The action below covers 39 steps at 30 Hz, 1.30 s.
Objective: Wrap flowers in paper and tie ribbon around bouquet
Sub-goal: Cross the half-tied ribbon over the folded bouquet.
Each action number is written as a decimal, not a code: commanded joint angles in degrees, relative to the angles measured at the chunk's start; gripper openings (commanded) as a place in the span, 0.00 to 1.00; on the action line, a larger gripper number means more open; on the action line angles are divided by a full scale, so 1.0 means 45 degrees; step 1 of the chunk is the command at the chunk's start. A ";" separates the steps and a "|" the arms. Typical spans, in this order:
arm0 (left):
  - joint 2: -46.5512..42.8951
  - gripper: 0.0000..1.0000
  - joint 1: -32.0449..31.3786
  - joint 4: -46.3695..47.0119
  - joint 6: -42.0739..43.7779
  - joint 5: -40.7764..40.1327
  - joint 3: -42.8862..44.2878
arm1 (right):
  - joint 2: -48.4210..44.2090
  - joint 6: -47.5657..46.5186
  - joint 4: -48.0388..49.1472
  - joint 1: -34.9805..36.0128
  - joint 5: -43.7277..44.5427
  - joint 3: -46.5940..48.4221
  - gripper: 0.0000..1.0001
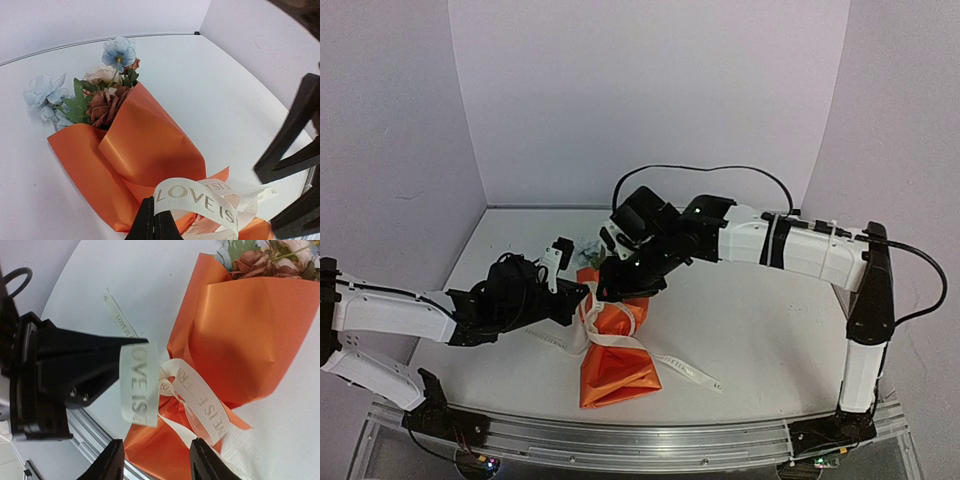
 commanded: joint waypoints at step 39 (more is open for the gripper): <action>-0.0096 0.00 0.1495 0.0846 -0.3237 0.1973 -0.0401 | 0.1747 -0.4794 0.4641 0.2016 0.3896 -0.2285 0.33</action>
